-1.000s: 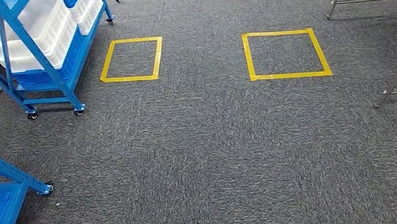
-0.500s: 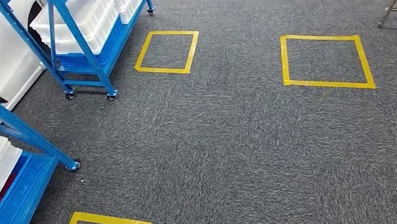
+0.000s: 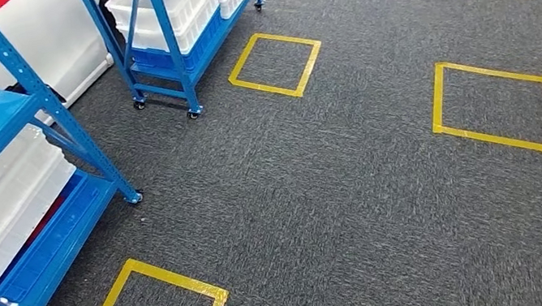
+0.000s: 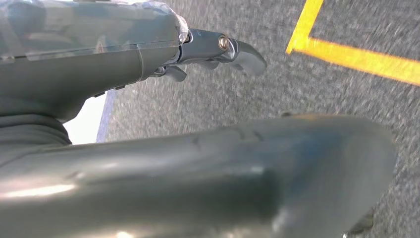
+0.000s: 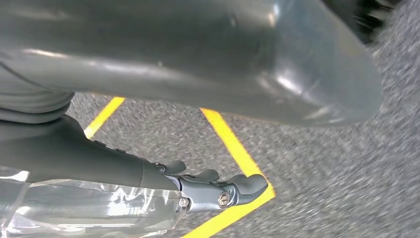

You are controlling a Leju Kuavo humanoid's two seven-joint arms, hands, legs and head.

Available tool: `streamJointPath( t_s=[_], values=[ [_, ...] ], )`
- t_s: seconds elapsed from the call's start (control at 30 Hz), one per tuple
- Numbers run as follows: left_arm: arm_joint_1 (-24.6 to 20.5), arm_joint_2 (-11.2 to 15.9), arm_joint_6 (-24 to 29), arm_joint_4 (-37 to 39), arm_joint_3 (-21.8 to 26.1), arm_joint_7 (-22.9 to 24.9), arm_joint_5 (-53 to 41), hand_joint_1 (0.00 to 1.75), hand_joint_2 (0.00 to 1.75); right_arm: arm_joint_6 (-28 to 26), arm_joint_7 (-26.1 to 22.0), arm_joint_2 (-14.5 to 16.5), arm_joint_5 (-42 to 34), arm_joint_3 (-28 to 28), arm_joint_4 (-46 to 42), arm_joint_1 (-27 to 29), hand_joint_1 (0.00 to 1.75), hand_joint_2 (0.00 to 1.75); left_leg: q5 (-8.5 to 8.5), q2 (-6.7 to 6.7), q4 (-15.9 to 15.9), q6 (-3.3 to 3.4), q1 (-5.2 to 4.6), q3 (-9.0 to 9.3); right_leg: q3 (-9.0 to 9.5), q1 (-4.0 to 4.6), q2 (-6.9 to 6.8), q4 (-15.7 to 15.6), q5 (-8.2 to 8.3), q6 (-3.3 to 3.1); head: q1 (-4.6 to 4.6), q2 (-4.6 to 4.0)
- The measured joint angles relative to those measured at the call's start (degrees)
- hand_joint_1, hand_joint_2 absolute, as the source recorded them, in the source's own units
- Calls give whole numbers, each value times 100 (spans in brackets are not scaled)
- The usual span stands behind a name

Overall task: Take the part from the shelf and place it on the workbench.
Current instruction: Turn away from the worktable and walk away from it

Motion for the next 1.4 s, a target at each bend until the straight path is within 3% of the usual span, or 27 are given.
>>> streamJointPath(
  t_s=[0.03,0.07,0.13,0.2,0.27,0.3,0.33,0.4,0.47,0.5,0.53,0.57,0.6,0.63,0.7,0.73,0.83,0.9,0.97,1.03,1.07,1.1,1.17,1.23,1.27,1.33,1.4],
  values=[
    [3,-2,-4,0,0,2,-9,0,0,-2,-4,1,0,0,1,18,0,0,0,-75,2,3,-4,1,-136,0,11,232,-30,2,1,0],
    [7,-2,-8,0,0,5,-14,0,0,-5,-10,1,0,0,1,34,0,0,-1,-153,5,1,-7,8,-163,1,18,228,68,-3,1,0],
    [12,-3,-26,0,1,11,-15,0,0,-12,-27,1,0,-1,1,68,0,0,-9,-313,14,-12,-5,29,88,-2,117,-423,525,-36,1,-1],
    [10,-4,-56,0,2,13,-15,0,0,-15,-43,-3,0,-2,5,98,0,0,-26,-445,42,-57,-20,21,385,2,342,-1162,860,-81,1,-1],
    [15,-7,-86,0,3,11,-7,0,0,-14,-55,-5,-1,-2,9,100,0,0,-34,-536,57,-124,-21,-17,460,19,426,-1380,908,-122,-1,0],
    [23,-7,-102,0,8,1,8,0,0,-12,-62,-5,-4,-3,10,93,0,0,-32,-584,51,-162,-16,-31,463,15,367,-1391,918,-150,-1,0],
    [33,-6,-120,0,18,-19,29,0,0,-9,-68,-5,-8,-4,10,88,0,0,-45,-570,69,-190,-7,-42,474,11,306,-1410,927,-184,-1,0],
    [32,-5,-160,-1,52,-69,79,0,0,-5,-80,-7,-19,-11,10,95,0,0,-224,-330,323,-242,-12,-151,499,-4,163,-1459,945,-266,-4,0],
    [18,-5,-188,-2,79,-108,118,0,0,-3,-86,-9,-27,-24,10,118,0,0,-608,-37,1013,-286,-5,-469,506,9,11,-1472,939,-319,-8,0],
    [15,-7,-202,-2,87,-133,140,0,0,-2,-86,-11,-31,-30,12,127,0,0,-779,15,1402,-309,6,-655,506,17,-69,-1470,932,-328,-8,0],
    [15,-8,-217,-2,99,-173,173,0,0,-2,-86,-14,-37,-34,15,132,0,0,-860,35,1668,-329,17,-780,508,21,-146,-1469,925,-329,-8,0],
    [16,-9,-240,-2,121,-234,219,0,0,-2,-86,-15,-42,-37,18,132,0,0,-825,54,1723,-344,27,-803,513,23,-222,-1468,918,-325,-8,0],
    [18,-9,-267,-2,155,-307,272,0,0,-2,-86,-16,-44,-38,21,128,0,0,-682,85,1528,-350,33,-700,524,23,-290,-1466,909,-314,-8,0],
    [20,-9,-299,-2,194,-395,327,0,0,-2,-86,-16,-45,-39,22,124,0,0,-476,155,1138,-348,36,-493,541,21,-355,-1463,896,-297,-8,0],
    [11,-16,-390,-4,258,-576,403,0,0,-2,-79,-17,-34,-39,23,120,0,0,-177,354,353,-293,15,-95,575,40,-466,-1449,862,-245,-8,-1],
    [3,-22,-437,-7,279,-654,421,0,0,-2,-71,-19,-27,-39,24,117,0,0,-117,414,142,-254,3,5,588,50,-511,-1442,846,-214,-8,-1],
    [-4,-37,-490,-14,332,-792,414,0,0,-5,-34,-21,-17,-40,25,74,0,0,-90,307,57,-134,-14,19,629,45,-603,-1436,819,-110,-8,0],
    [-11,-48,-470,-15,356,-809,402,0,0,-15,-15,-21,-18,-43,25,58,0,0,-47,204,19,-55,6,40,573,15,-398,-1245,662,-43,-7,0],
    [-26,-58,-457,-15,364,-793,394,0,0,-25,-4,-21,-20,-52,29,69,0,0,-16,101,5,-7,15,34,278,1,-95,-603,286,-9,-4,-1],
    [-33,-63,-450,-15,366,-753,385,0,0,-30,1,-21,-25,-70,37,80,0,0,-6,-27,12,6,7,16,-90,0,-2,116,16,-3,-4,-1],
    [-31,-64,-447,-15,366,-731,381,0,0,-32,1,-21,-29,-80,39,84,0,0,-7,-103,18,5,5,15,-165,1,9,231,49,-7,-4,0],
    [-30,-64,-444,-15,367,-707,372,0,0,-33,2,-21,-37,-91,40,88,0,0,-8,-184,24,3,4,20,-125,1,22,100,205,-19,-4,0],
    [-29,-69,-440,-15,367,-673,344,0,0,-39,9,-25,-51,-118,43,101,0,0,-12,-338,36,-12,7,30,205,0,173,-690,664,-64,-4,-1],
    [-35,-79,-438,-15,367,-651,319,0,0,-53,19,-37,-66,-148,48,112,0,0,-16,-459,50,-60,-1,18,462,14,361,-1311,917,-100,-4,-1],
    [-35,-83,-438,-15,367,-638,309,0,0,-61,23,-42,-74,-160,50,109,0,0,-15,-503,52,-93,0,1,498,27,404,-1413,936,-113,-4,-1],
    [-28,-88,-439,-15,367,-607,294,0,0,-79,29,-40,-90,-173,49,91,0,0,-9,-588,43,-168,6,-26,509,30,305,-1435,948,-156,-5,0],
    [-24,-93,-440,-15,367,-584,292,0,0,-97,40,-28,-102,-180,50,97,0,0,-118,-448,189,-219,-2,-96,535,9,172,-1485,968,-242,-7,-1]
  ],
)
